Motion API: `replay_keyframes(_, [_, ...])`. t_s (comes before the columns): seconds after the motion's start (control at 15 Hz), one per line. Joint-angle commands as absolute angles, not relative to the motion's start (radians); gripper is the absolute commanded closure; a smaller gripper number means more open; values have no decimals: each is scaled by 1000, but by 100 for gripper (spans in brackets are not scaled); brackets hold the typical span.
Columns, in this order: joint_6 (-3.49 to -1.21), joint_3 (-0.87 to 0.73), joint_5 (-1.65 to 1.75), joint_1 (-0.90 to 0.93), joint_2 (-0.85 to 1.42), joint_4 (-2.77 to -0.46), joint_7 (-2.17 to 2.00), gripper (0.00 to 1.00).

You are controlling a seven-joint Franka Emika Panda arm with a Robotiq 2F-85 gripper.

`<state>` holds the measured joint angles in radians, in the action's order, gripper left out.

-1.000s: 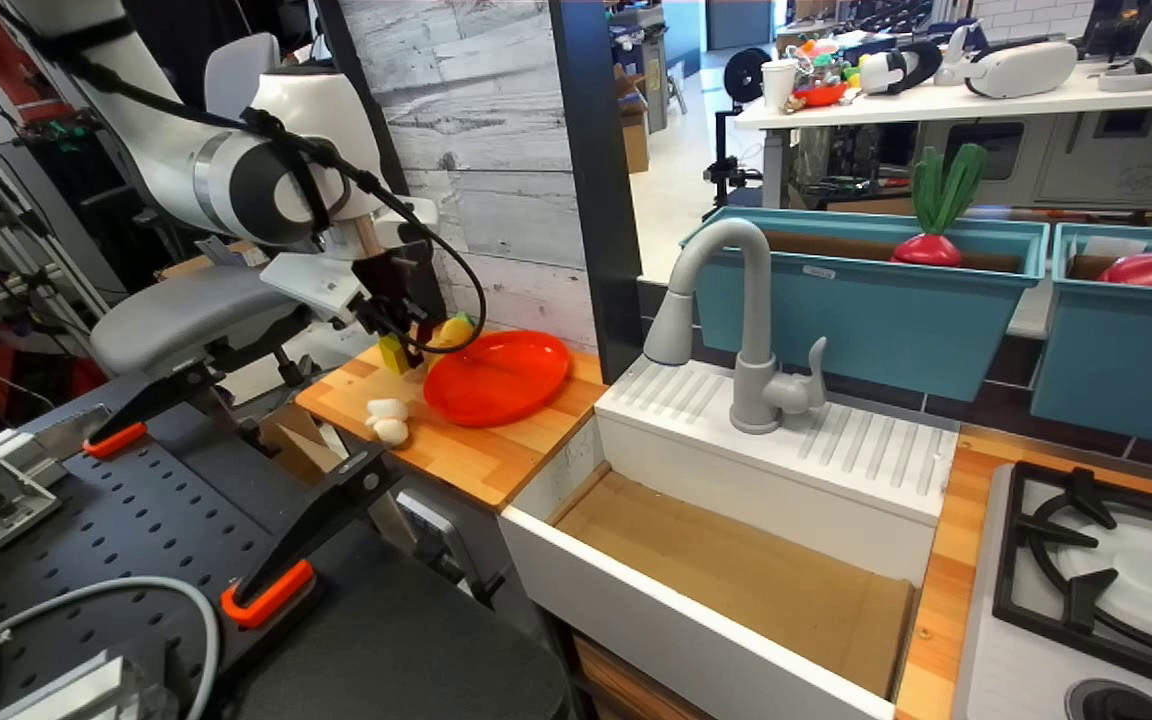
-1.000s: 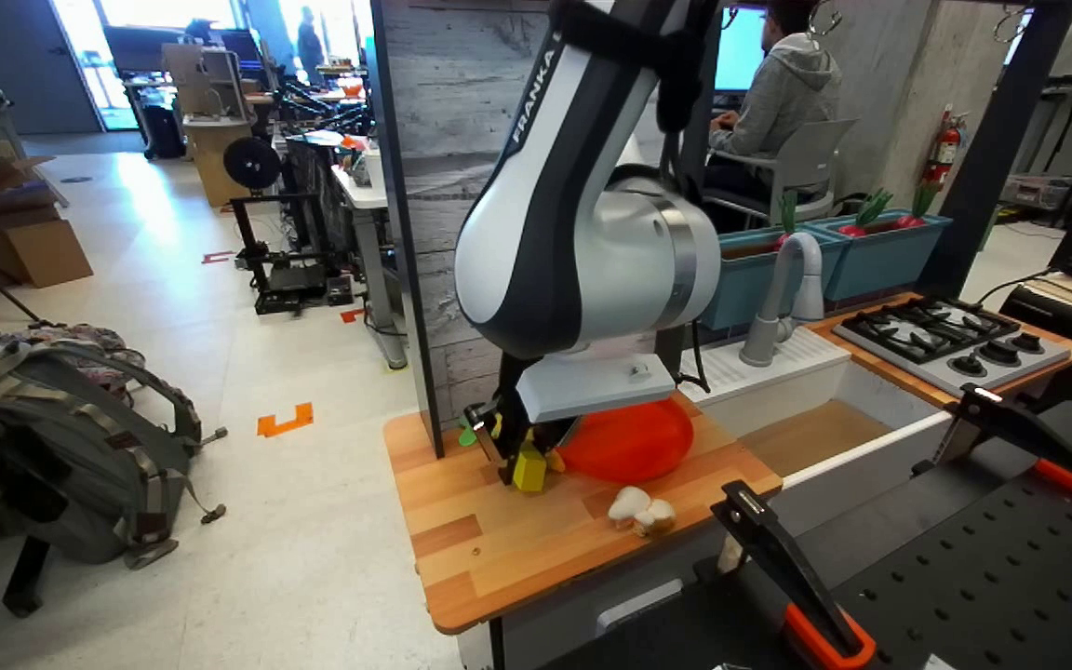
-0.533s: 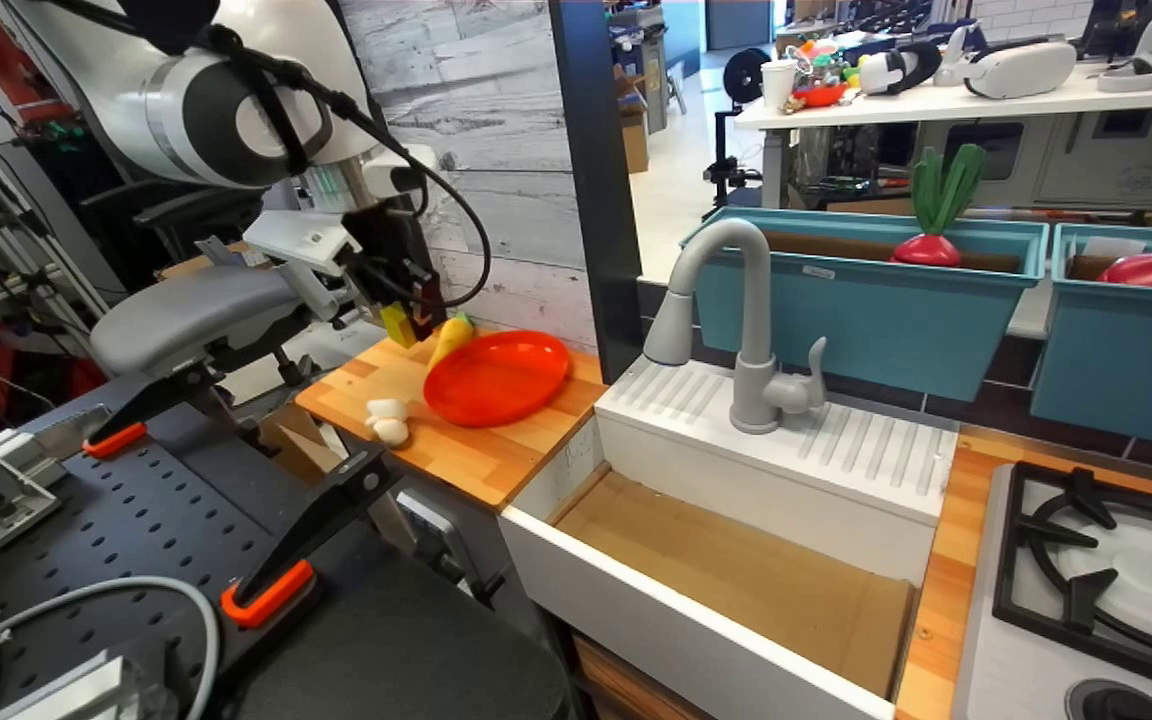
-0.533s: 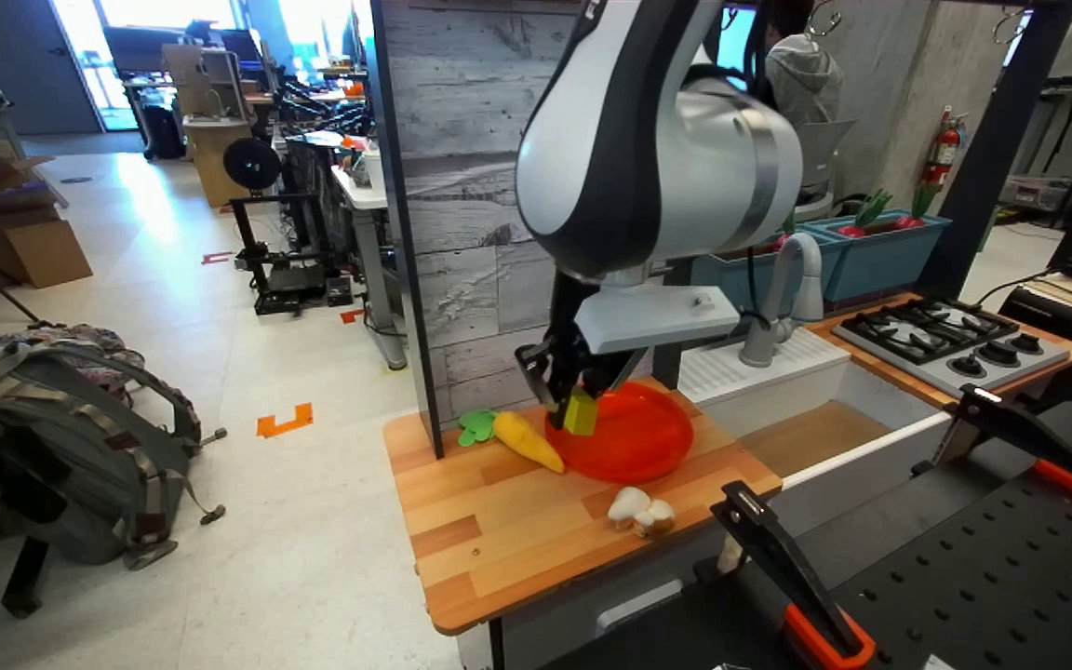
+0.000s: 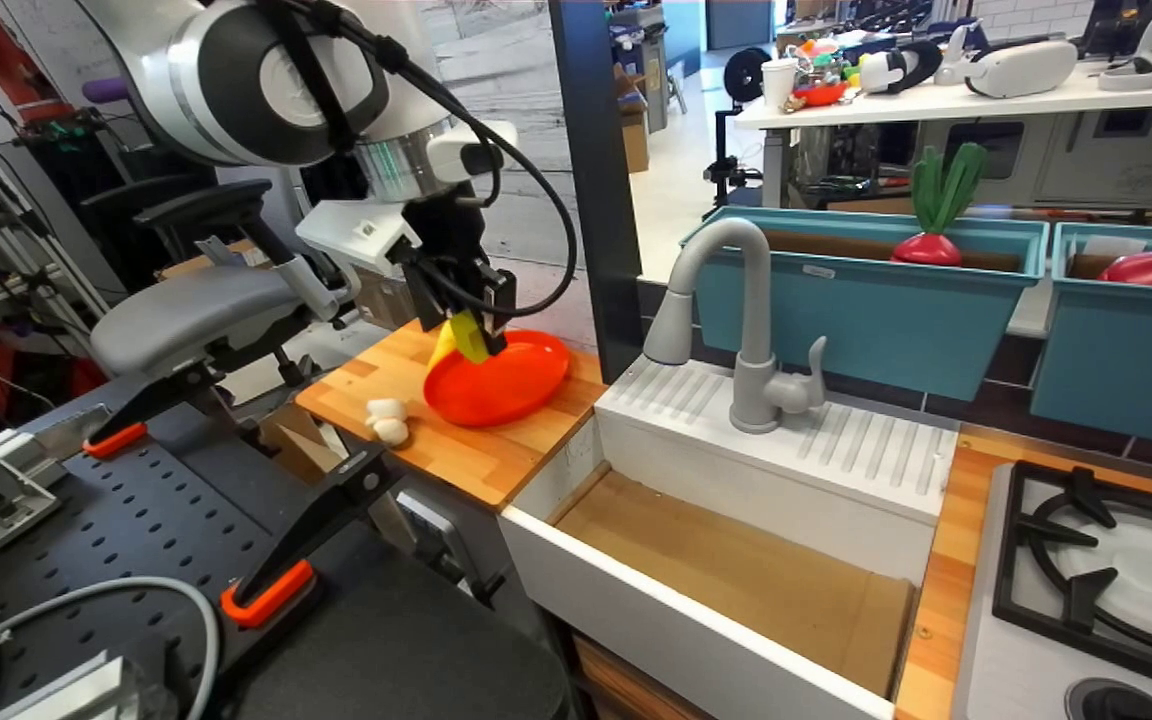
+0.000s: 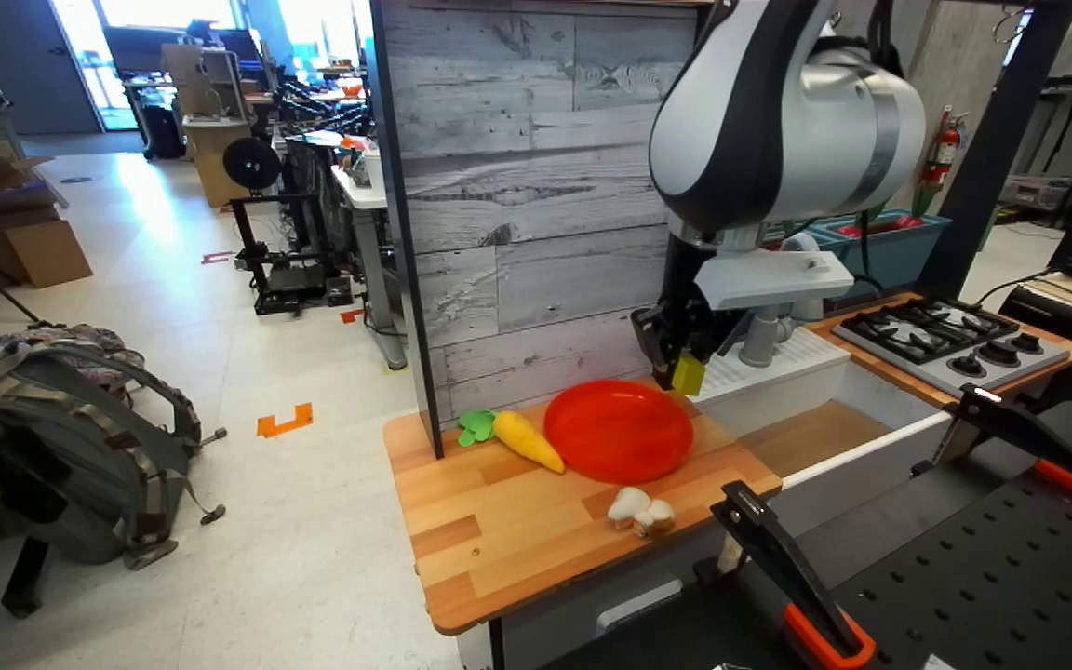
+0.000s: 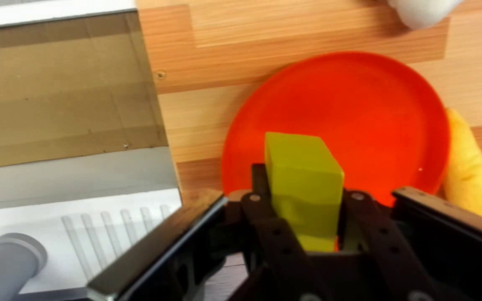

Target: Move the yellow plush toy to the right of the counter

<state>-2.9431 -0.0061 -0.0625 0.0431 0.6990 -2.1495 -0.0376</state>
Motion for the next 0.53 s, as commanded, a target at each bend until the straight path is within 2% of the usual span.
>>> replay_keyframes(0.0, [-2960,0,-59,-27,694,-2187,-10,92])
replay_keyframes(0.47, [-2928,-3,-52,-88,750,-2183,15,92])
